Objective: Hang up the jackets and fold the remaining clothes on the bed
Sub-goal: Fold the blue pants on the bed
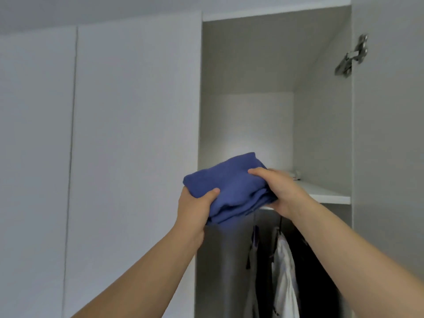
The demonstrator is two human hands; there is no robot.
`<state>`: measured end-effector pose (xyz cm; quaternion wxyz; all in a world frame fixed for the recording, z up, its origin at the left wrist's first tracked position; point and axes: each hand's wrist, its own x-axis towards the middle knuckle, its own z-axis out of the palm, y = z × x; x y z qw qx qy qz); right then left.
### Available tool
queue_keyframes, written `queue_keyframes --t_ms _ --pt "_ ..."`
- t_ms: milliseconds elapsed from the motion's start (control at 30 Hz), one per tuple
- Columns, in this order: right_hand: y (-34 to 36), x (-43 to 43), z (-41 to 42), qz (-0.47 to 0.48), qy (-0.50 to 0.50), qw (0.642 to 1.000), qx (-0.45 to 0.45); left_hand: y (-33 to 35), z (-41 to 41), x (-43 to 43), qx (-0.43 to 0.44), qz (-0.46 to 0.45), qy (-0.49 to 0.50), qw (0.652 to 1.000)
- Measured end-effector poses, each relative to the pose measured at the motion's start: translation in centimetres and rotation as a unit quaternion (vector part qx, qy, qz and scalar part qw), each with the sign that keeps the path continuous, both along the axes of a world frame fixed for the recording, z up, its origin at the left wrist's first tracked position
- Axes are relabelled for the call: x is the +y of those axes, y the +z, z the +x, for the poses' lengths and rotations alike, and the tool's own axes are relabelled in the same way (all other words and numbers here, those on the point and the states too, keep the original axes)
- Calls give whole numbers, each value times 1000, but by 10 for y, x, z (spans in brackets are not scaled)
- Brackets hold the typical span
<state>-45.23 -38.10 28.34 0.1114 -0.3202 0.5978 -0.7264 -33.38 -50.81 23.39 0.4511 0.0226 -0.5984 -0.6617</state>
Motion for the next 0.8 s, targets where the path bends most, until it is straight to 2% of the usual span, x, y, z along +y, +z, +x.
queue_keyframes --t_ms 133,333,467,633,700,733,800 --pt "37 -20 -69 -9 -46 999 0 37 -77 -12 20 -18 54 998" --pt "87 -67 -185 81 -61 995 10 97 -222 -76 -71 40 62 995" --pt "123 -97 -264 134 -114 984 27 126 -316 -116 -150 77 75 983" --pt "152 -128 -339 164 -195 966 47 135 -395 -143 -247 -17 60 967" --pt "162 -136 -364 161 -219 961 50 130 -410 -148 -290 -108 91 947" --pt "166 -140 -377 165 -227 958 56 124 -414 -153 -325 -175 112 922" --pt "173 -148 -395 161 -241 954 74 108 -416 -162 -398 -338 174 835"
